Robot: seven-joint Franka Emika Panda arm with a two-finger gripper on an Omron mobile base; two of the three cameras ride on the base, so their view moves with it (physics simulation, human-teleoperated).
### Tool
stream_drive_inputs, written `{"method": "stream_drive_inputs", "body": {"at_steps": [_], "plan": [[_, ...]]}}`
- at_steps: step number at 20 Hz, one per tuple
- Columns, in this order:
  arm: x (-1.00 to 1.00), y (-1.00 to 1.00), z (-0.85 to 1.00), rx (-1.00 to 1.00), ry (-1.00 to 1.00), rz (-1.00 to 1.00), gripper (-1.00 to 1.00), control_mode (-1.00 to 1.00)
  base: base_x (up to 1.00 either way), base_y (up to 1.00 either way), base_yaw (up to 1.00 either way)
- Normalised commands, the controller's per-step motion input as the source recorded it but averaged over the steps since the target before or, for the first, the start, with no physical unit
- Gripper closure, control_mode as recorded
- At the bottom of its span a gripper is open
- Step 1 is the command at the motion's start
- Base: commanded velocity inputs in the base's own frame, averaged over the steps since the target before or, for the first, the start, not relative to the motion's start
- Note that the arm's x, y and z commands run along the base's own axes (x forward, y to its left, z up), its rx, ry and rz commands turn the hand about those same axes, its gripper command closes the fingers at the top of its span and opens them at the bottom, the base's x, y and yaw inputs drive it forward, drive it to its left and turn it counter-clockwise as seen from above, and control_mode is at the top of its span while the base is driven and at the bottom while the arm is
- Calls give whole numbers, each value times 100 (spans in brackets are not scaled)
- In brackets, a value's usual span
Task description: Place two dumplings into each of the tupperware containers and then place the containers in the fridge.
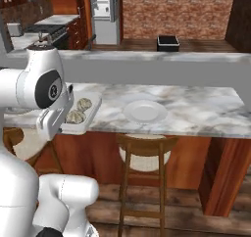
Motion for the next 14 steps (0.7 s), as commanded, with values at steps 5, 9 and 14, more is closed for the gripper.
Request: {"method": "stream_drive_inputs", "body": {"at_steps": [5, 9, 14], "plan": [[0, 0, 0, 0, 0, 0, 100, 100, 0, -100, -11], [0, 0, 0, 0, 0, 0, 100, 100, 0, -100, -4], [0, 0, 0, 0, 0, 0, 100, 100, 0, -100, -3]]}}
